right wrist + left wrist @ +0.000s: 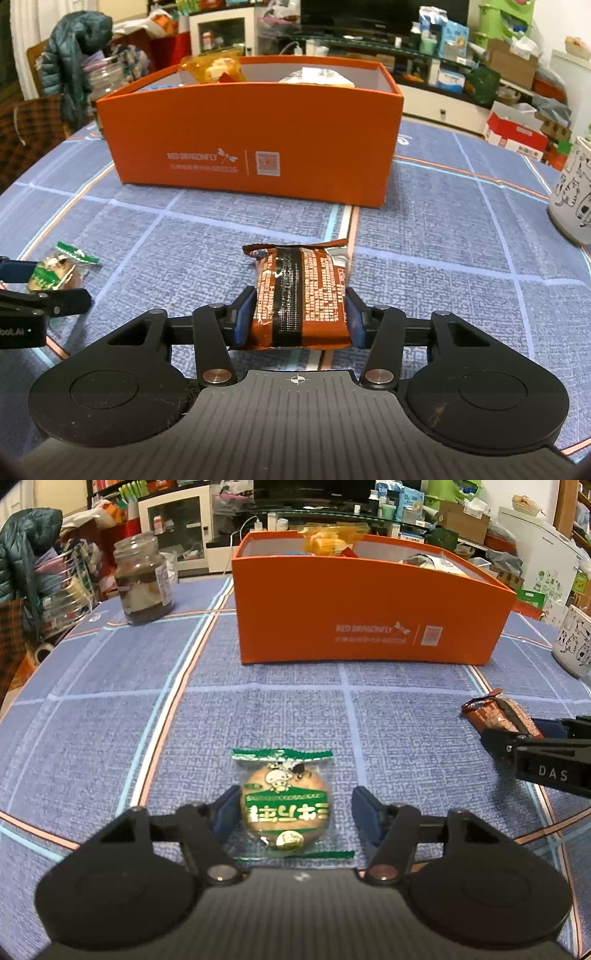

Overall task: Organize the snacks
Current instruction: 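Grasp the green-labelled cake packet with the left tool and lift it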

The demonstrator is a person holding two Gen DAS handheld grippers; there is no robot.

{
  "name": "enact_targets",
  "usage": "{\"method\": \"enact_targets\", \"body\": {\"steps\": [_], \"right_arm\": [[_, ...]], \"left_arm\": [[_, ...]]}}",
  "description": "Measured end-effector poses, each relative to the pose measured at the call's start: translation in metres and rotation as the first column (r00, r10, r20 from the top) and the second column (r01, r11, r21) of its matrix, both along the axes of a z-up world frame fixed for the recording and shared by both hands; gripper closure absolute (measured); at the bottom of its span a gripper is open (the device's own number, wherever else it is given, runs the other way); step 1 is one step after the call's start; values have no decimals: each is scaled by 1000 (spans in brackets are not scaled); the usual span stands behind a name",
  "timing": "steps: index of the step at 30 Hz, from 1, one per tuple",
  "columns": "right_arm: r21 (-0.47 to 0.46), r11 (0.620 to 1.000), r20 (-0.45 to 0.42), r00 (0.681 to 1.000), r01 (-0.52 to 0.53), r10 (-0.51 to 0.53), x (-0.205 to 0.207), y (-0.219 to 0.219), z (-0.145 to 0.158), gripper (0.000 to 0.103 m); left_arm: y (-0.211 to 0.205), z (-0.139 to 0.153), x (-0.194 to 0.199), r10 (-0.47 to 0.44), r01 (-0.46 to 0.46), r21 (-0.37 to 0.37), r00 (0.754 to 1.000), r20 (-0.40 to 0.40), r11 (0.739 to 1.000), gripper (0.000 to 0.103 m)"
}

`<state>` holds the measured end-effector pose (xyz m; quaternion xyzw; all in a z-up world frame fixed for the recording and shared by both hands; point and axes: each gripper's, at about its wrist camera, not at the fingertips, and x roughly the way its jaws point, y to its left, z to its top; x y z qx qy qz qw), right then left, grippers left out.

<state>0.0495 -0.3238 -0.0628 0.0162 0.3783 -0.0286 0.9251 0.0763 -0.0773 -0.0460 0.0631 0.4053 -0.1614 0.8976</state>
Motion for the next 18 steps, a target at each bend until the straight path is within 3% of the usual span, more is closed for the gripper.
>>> {"method": "enact_targets", "body": {"steps": [6, 12, 18], "right_arm": [[5, 1000, 3, 1000, -7, 7, 1, 1, 0, 68], [14, 1000, 4, 1000, -19, 19, 1, 4, 1, 70], [28, 999, 12, 999, -42, 42, -1, 6, 5, 71]], "left_arm": [[0, 2, -1, -12, 12, -8, 1000, -1, 1000, 56], [10, 6, -2, 0, -1, -60, 1000, -27, 998, 57], [18, 15, -4, 16, -15, -80, 1000, 11, 997, 57]]}}
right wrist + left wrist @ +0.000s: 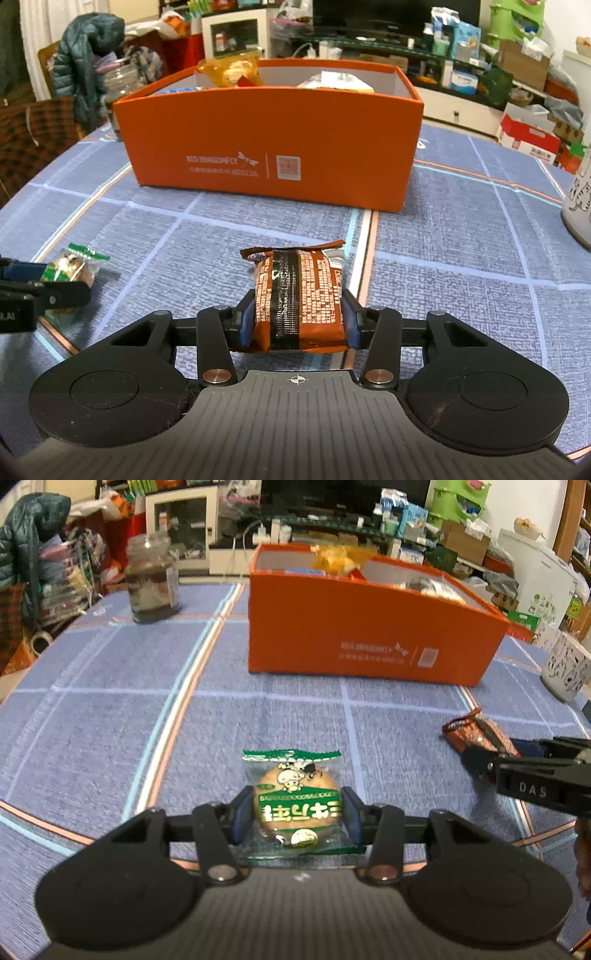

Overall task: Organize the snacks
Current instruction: 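Grasp the green-labelled cake packet with the left tool and lift it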

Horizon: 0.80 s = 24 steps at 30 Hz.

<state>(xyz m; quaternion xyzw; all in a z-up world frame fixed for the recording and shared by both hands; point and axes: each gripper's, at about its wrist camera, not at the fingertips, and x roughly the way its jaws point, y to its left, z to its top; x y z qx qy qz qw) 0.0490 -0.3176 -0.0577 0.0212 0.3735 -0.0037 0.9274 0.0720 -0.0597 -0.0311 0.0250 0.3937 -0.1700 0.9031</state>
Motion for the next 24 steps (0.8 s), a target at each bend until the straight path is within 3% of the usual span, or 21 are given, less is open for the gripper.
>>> {"method": "enact_targets", "body": {"steps": [5, 24], "right_arm": [[-22, 1000, 43, 999, -21, 22, -3, 6, 13, 72], [-4, 1000, 83, 997, -12, 12, 3, 20, 50, 72]], "left_arm": [[-4, 8, -2, 0, -2, 28, 999, 52, 1000, 57], [1, 21, 4, 31, -34, 31, 995, 92, 999, 57]]}}
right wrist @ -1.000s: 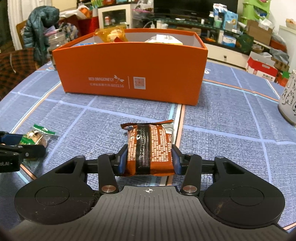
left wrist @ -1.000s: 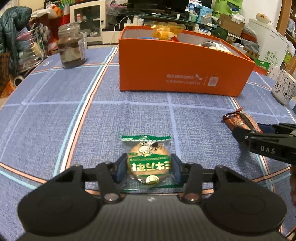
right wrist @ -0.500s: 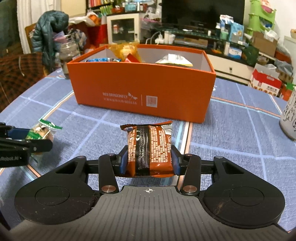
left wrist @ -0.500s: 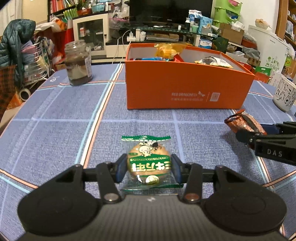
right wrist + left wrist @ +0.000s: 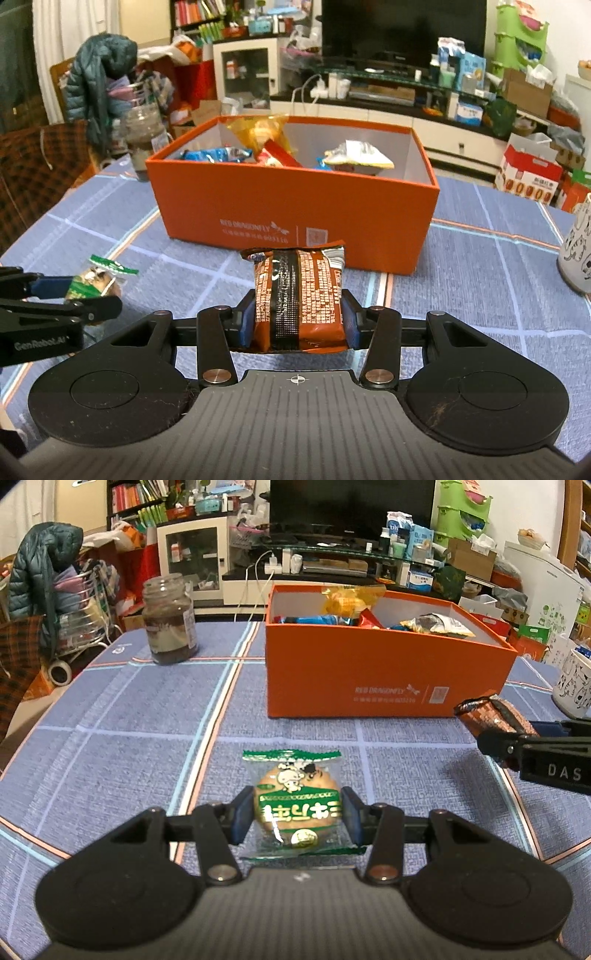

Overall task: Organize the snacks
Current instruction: 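Grasp the green-labelled cake packet with the left tool and lift it, then carry both packets over the orange box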

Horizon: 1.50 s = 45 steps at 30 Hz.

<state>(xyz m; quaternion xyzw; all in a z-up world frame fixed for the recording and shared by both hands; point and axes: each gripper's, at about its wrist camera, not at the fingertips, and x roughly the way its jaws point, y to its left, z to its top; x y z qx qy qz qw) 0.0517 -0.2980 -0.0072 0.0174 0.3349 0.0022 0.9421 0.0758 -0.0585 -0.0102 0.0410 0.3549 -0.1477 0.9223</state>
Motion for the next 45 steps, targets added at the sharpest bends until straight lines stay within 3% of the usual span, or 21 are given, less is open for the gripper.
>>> {"method": "enact_targets", "body": {"steps": [25, 34, 45], "right_arm": [[9, 1000, 59, 998, -8, 7, 3, 27, 44, 72], [-4, 1000, 53, 999, 0, 0, 14, 34, 44, 72], [1, 1000, 53, 999, -9, 8, 19, 41, 34, 72]], "left_arm": [[3, 37, -1, -9, 12, -35, 996, 87, 999, 57], [-2, 56, 21, -17, 21, -27, 989, 149, 999, 57], [4, 46, 27, 10, -8, -19, 993, 115, 1000, 57]]}}
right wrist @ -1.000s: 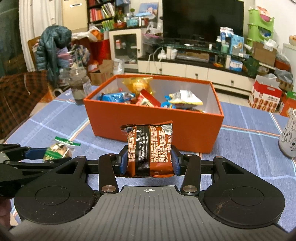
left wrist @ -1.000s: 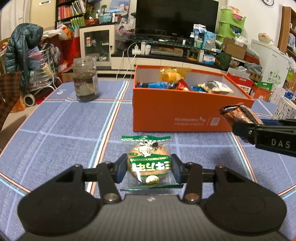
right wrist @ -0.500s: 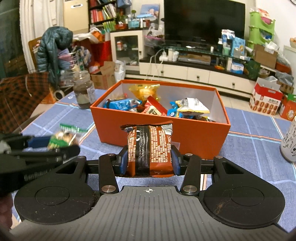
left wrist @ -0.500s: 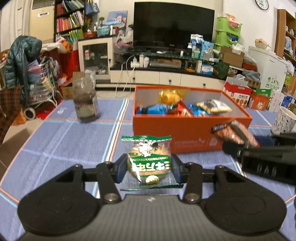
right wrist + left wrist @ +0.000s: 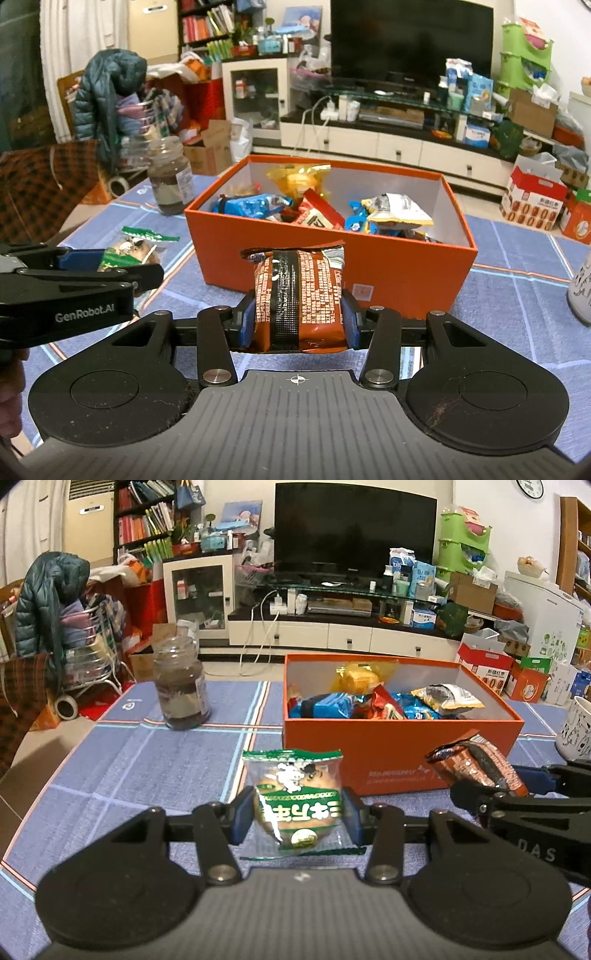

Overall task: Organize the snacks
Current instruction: 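Carry both packets over the orange box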

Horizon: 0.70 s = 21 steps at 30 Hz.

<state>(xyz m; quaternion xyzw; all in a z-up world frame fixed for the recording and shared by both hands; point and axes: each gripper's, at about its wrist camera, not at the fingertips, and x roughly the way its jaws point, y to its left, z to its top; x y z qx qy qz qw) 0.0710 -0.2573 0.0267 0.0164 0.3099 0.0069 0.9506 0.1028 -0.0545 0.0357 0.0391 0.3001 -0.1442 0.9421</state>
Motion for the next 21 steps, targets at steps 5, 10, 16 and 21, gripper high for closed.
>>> {"method": "enact_targets", "body": {"steps": [5, 10, 16, 21], "right_arm": [[13, 1000, -9, 1000, -12, 12, 6, -1, -4, 72], [20, 1000, -5, 1000, -11, 11, 8, -6, -3, 72], [37, 999, 38, 999, 4, -5, 2, -17, 11, 72], [49, 998, 128, 991, 32, -38, 4, -37, 46, 72]], "left_arm": [[-5, -2, 2, -3, 3, 8, 1000, -7, 1000, 57], [-13, -2, 4, -14, 14, 6, 1000, -7, 1000, 57], [-14, 12, 2, -47, 45, -68, 998, -34, 997, 57], [-13, 39, 16, -26, 29, -68, 999, 44, 997, 57]]}}
